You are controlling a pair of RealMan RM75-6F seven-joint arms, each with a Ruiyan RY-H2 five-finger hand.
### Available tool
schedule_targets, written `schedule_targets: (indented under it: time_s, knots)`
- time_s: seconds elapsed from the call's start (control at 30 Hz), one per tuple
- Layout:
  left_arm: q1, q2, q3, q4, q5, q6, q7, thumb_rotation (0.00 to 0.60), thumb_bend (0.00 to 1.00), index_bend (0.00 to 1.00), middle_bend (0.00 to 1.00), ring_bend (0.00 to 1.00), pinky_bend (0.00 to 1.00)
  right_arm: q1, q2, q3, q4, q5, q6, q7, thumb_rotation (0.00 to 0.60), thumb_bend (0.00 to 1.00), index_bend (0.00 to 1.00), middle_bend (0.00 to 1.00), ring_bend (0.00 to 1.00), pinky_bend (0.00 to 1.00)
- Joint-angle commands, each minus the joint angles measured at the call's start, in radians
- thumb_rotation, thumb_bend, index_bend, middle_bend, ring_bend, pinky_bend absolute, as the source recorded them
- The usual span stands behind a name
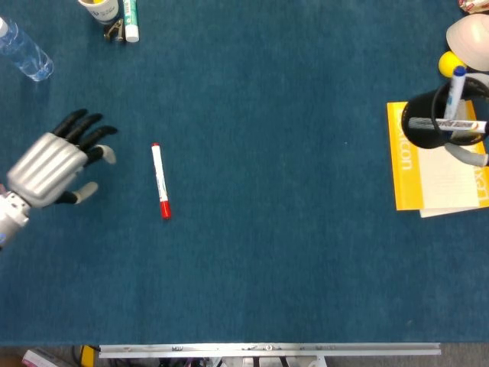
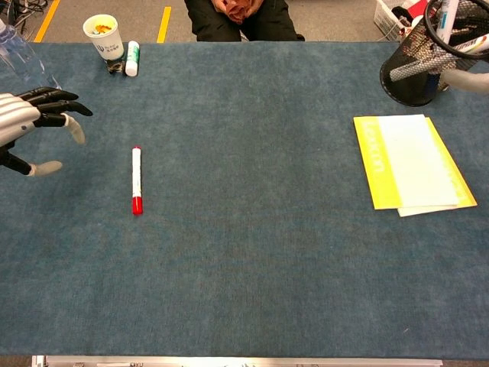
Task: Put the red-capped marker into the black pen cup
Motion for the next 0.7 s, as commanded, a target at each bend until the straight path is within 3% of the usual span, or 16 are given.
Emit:
schedule_targets:
  time_s: [0.03, 0.7]
  knots:
    - [-0.044, -0.050, 0.026, 0.066, 0.038, 0.012, -0.030, 0.600, 0.29, 0.37, 0.15, 0.05, 0.00, -0.009, 0.013, 0.002, -0.015, -0.003, 0.010, -0.001, 0.600, 0.40, 0.44, 0.41, 0.28, 0.20]
    - [-0.163, -0.218, 0.148, 0.296, 0.190, 0.093, 0.011, 0.600, 0.29, 0.41, 0.13, 0.05, 0.00, -0.046, 0.032, 0.009, -0.062, 0.006, 0.029, -0.015, 0.600, 0.40, 0.44, 0.41, 0.28, 0.20]
